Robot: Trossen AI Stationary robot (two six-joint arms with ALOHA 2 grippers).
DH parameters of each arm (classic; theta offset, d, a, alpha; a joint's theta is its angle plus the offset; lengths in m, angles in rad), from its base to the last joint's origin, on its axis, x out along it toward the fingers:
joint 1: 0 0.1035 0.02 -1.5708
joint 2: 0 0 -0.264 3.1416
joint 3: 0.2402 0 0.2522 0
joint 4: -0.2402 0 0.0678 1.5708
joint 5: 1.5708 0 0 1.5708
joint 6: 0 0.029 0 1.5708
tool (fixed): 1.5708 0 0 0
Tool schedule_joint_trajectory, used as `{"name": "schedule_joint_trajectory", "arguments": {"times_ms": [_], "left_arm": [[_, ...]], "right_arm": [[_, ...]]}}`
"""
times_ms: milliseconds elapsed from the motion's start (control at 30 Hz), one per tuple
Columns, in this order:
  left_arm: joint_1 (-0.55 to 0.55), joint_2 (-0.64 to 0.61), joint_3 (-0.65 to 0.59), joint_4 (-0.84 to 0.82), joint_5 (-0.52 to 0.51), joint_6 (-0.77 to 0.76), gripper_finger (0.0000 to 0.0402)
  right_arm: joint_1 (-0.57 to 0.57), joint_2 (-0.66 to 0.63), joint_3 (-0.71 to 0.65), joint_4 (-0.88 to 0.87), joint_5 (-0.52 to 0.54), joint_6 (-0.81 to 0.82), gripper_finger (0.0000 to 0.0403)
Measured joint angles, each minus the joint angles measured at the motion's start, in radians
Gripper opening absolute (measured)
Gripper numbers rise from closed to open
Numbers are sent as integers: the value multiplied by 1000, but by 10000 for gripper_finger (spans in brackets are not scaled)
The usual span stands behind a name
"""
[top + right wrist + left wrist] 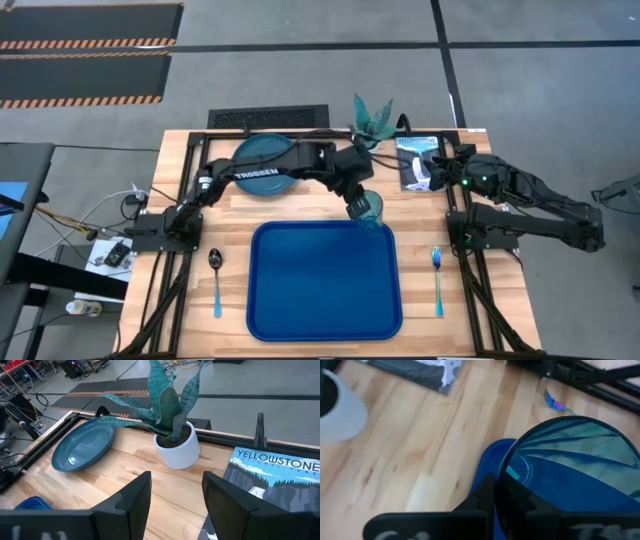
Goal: Pick and place plate/cup/fork/spoon on tray
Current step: Put the blue cup on the top right of the blue tray
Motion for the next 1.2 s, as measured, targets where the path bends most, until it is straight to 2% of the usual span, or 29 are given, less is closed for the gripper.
{"name": "schedule_joint_trajectory", "arguments": {"times_ms": [400,533,667,900,1200], "left_arm": [[-23,26,-29,15,-34,-49,0],[-32,26,-29,17,-74,-54,0],[-36,26,-29,13,-76,-72,0],[-51,94,-23,18,-45,-81,0],[-49,91,-29,14,-59,-91,0]], "right_arm": [[1,0,0,-37,-4,0,199],[1,0,0,-39,-4,0,196],[1,0,0,-38,-4,0,197],[1,0,0,-43,-4,-2,196],[1,0,0,-60,-4,-1,195]]}}
